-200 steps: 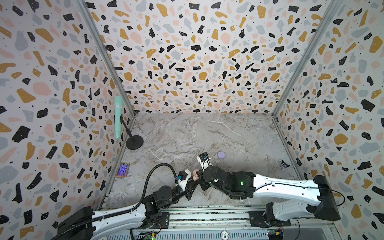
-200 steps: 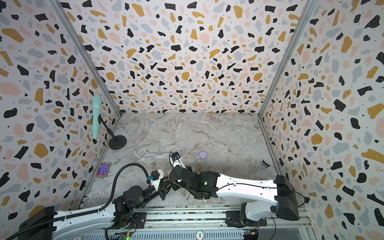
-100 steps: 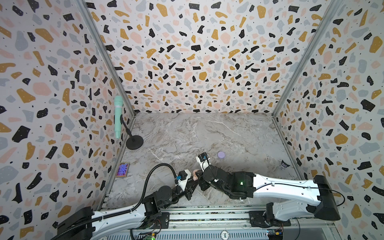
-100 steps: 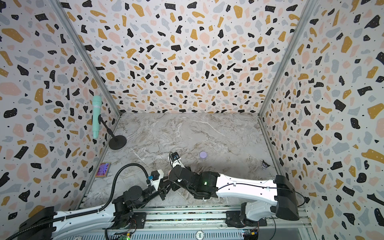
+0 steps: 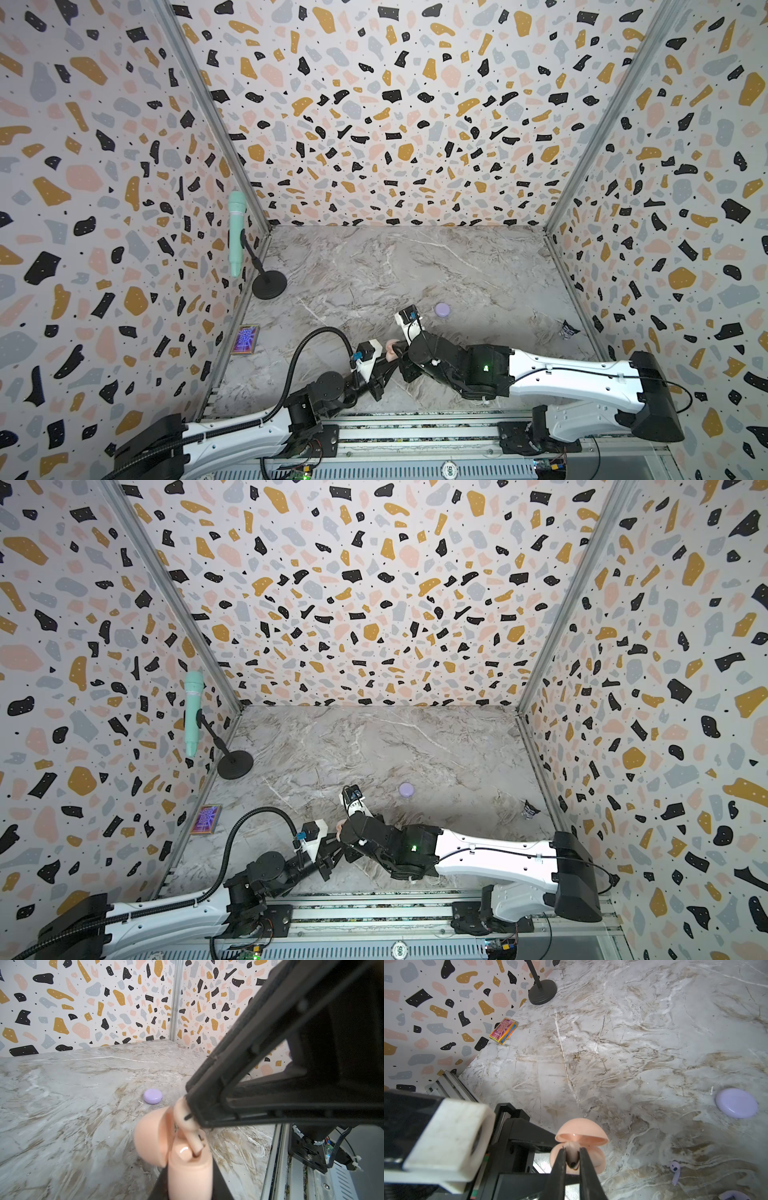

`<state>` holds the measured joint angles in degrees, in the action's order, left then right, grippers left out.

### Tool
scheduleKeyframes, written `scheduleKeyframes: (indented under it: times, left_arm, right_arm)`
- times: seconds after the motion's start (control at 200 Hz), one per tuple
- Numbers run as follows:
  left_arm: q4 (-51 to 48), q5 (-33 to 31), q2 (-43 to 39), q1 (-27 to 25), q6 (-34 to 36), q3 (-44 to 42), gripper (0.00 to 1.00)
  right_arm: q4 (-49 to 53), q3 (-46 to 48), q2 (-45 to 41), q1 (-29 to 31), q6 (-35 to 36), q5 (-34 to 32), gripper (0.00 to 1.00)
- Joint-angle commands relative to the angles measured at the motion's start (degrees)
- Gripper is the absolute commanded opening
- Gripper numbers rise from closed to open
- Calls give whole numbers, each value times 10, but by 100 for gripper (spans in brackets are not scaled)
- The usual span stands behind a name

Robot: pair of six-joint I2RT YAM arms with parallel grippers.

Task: Insert the wireless bluetooth earbuds into the charging case

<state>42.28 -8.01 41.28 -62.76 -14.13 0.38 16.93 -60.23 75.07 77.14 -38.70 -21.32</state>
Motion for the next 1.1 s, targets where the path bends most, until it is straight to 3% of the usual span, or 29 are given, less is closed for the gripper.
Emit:
scheduleKeyframes:
  times: [0.0,1.091]
  left_arm:
    - [45,-5,-12,-1,7,-26,0]
    - [48,-5,-23,-1,12,-30,0]
  right_arm:
    - [23,11,-18,-2,-9,-10,14]
    - [10,31,-21,-2,-23,5,14]
